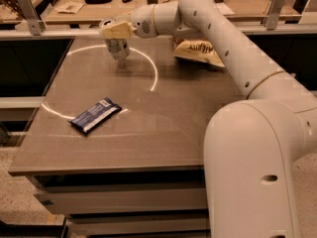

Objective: Pick 7up can

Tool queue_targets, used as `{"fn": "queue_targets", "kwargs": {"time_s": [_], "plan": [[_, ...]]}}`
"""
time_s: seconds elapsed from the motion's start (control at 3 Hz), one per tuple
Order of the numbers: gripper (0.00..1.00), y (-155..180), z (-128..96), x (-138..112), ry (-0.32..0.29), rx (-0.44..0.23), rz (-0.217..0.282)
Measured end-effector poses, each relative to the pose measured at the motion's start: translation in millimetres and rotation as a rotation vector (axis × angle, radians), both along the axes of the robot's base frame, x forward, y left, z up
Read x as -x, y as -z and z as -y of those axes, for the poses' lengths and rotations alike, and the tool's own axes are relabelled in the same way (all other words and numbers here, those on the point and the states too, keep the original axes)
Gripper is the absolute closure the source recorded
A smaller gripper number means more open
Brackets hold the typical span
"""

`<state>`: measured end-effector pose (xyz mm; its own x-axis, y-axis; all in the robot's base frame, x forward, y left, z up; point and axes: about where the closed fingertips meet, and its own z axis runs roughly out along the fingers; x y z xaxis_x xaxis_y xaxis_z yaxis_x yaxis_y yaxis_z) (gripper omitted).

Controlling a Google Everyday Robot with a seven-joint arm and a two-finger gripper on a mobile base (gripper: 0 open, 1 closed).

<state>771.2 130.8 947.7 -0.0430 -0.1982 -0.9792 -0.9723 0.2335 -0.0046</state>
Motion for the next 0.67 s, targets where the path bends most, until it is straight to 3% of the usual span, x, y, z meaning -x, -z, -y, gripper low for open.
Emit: {"fn": "queue_targets", "kwargs": {"time_s": [0.33, 0.67], "plan": [[1.0, -21.4, 11.9, 7.3, -0.018, 0.018, 0.011], [1.0, -49.4, 31.4, 18.5, -0.04, 0.016, 0.02]]}}
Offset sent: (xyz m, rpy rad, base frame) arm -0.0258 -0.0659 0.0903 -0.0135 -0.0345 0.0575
